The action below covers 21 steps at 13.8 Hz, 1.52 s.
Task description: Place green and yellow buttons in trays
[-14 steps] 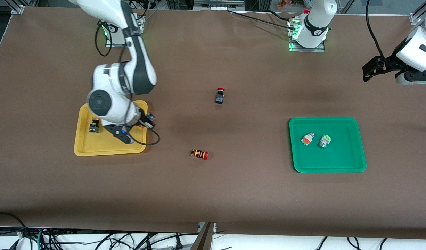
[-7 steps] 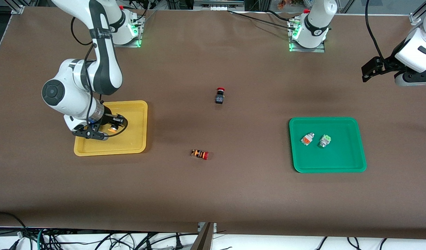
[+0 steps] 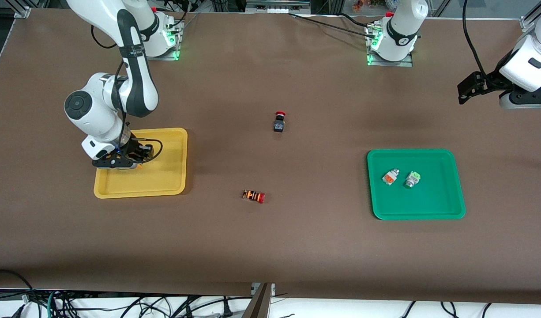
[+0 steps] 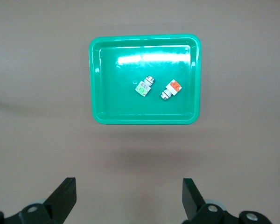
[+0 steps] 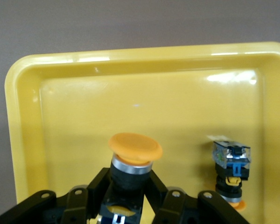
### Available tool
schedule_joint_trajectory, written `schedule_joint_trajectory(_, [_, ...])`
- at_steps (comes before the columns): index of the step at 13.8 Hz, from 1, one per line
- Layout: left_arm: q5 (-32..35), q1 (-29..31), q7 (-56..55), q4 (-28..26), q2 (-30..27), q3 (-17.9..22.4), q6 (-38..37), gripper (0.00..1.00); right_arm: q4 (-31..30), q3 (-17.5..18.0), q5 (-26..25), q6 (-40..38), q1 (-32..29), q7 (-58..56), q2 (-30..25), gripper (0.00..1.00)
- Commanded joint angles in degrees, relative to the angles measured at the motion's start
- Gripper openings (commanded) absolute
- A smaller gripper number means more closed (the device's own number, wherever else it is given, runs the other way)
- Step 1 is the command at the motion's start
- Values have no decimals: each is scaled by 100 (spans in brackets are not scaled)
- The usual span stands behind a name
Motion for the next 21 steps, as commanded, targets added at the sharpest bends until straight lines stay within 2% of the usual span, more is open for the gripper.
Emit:
schedule_joint_trajectory(1, [-74, -14, -59, 185, 80, -14, -146, 100, -272, -3, 345, 242, 51, -413, -262, 77])
schedule_joint_trajectory(2, [-74, -14, -42, 185, 80, -5, -137, 100, -264, -3, 521, 225, 51, -422, -270, 87])
schedule_joint_trajectory(3, [-74, -14, -41, 185, 80, -5, -137, 100, -255, -3, 627, 190, 51, -422, -279, 91])
schedule_joint_trajectory(6, [-74, -14, -42, 185, 80, -14, -137, 100, -141, -46, 646, 6, 51, -422, -349, 92])
schedule_joint_trajectory(8, [-74, -14, -77, 290, 141, -14, -128, 100, 209, -195, 637, -432, 51, -396, -385, 92])
schedule_joint_trajectory(10, [-74, 13, -68, 562, 361, -14, -233, 100, 902, -353, 637, -1213, 16, -326, -324, 92])
schedule_joint_trajectory(12, [-74, -14, -68, 598, 370, -14, -312, 100, 1675, -678, 550, -2039, -229, -343, -280, 92])
schedule_joint_trajectory(14, [-74, -14, -33, 607, 370, -14, -383, 100, 2650, -653, 497, -2908, -834, -509, 289, 92])
schedule_joint_trajectory(15, [-74, -5, -15, 607, 370, -14, -392, 100, 3089, -662, 479, -3252, -933, -554, 509, 92])
schedule_joint_trajectory(18, [-74, -14, -33, 616, 370, -14, -392, 100, 3856, -671, 488, -4150, -1205, -537, 696, 92])
schedule_joint_trajectory(21, [-74, -14, -24, 616, 370, -14, -392, 100, 4358, -653, 366, -4582, -1408, -545, 758, 92])
